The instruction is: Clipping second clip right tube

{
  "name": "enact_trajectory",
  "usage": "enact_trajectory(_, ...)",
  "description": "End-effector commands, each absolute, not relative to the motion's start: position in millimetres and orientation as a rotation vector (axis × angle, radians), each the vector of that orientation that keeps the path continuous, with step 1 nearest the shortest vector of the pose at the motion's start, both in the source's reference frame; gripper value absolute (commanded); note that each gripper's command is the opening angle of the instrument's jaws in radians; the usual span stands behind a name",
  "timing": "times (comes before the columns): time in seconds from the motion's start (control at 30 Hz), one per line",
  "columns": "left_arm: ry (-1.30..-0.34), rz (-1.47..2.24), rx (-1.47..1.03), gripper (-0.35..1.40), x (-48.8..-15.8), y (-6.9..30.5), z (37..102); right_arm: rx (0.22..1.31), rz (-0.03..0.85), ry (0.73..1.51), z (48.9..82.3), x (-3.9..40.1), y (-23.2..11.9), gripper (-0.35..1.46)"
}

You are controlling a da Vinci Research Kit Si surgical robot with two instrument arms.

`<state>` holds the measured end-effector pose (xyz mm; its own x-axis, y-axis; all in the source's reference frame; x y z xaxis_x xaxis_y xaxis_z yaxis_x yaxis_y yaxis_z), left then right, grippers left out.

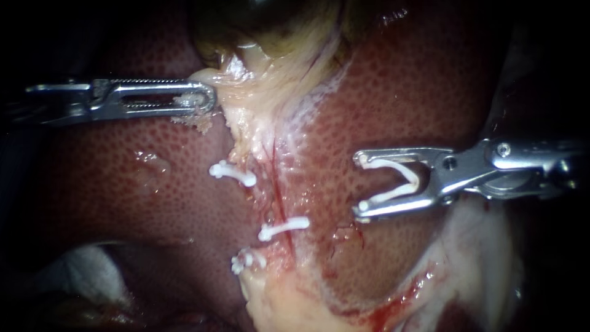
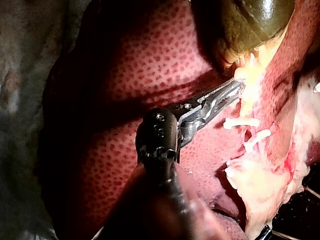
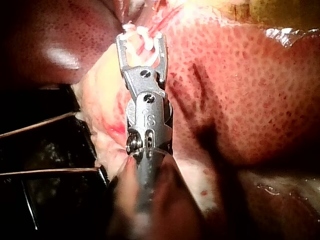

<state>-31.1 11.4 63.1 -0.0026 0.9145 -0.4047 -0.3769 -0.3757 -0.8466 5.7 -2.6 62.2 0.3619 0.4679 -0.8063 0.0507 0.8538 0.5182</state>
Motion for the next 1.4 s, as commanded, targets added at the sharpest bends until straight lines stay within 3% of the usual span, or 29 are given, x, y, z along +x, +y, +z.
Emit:
enact_trajectory(0.03,-0.642,1.593,-1.230,-0.35,-31.2,11.4,63.0,0.521,0.292,1.183,62.8,6.1,-3.0,0.49)
enact_trajectory(0.43,-0.636,1.602,-1.235,-0.35,-31.6,10.9,62.1,0.620,0.355,1.056,74.2,12.0,-6.9,0.49)
enact_trajectory(0.63,-0.637,1.602,-1.235,-0.35,-31.8,10.7,61.9,0.670,0.385,1.035,77.9,14.6,-8.1,0.49)
enact_trajectory(0.9,-0.641,1.603,-1.236,-0.35,-32.1,10.6,61.8,0.726,0.406,1.020,78.5,16.5,-8.4,0.49)
enact_trajectory(1.1,-0.642,1.603,-1.237,-0.35,-32.3,10.5,61.7,0.826,0.407,1.057,78.3,17.2,-8.7,0.46)
enact_trajectory(1.4,-0.642,1.604,-1.237,-0.35,-32.4,10.4,61.8,0.862,0.440,1.074,78.4,17.7,-8.6,0.40)
